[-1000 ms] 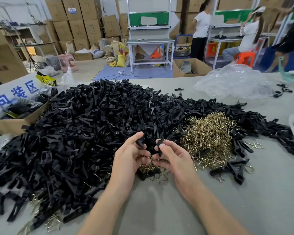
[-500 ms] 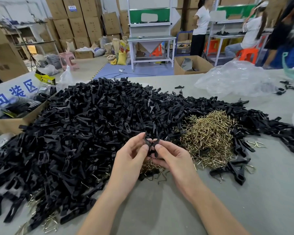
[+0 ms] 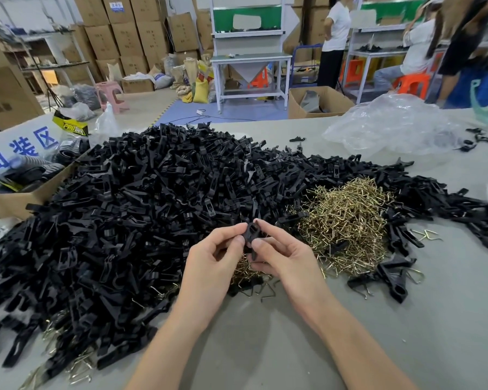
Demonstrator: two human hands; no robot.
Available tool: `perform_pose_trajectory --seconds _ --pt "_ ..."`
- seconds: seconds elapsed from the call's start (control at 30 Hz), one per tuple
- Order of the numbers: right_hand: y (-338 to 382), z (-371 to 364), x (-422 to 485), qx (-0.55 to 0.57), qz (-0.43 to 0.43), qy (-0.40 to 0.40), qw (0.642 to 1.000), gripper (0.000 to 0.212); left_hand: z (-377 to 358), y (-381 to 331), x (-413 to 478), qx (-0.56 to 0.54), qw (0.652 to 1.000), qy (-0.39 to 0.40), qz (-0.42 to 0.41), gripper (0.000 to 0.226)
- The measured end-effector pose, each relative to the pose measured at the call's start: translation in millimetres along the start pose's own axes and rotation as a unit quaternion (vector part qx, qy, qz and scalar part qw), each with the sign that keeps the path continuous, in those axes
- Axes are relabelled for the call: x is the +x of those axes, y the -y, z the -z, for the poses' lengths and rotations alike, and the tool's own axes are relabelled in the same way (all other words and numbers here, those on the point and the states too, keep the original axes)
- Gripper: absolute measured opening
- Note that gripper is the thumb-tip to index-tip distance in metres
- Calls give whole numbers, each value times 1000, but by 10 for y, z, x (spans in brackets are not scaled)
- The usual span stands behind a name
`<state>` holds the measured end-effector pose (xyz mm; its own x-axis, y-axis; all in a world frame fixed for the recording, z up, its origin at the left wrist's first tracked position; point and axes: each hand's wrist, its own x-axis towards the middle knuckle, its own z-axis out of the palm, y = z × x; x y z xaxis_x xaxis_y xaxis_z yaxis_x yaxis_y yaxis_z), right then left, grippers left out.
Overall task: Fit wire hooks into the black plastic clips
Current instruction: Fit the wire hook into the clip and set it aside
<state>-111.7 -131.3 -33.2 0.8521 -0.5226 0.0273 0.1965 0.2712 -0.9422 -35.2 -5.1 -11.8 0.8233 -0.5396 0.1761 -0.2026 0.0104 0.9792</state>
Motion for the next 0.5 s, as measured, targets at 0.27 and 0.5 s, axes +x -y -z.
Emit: perform_pose_trajectory --seconds 0.27,0.5 --pt "13 88 11 5 -11 48 999 34 3 -16 -8 10 999 41 -27 28" --pt "70 95 26 48 -3 16 999 26 44 55 -8 151 985 -34 -80 15"
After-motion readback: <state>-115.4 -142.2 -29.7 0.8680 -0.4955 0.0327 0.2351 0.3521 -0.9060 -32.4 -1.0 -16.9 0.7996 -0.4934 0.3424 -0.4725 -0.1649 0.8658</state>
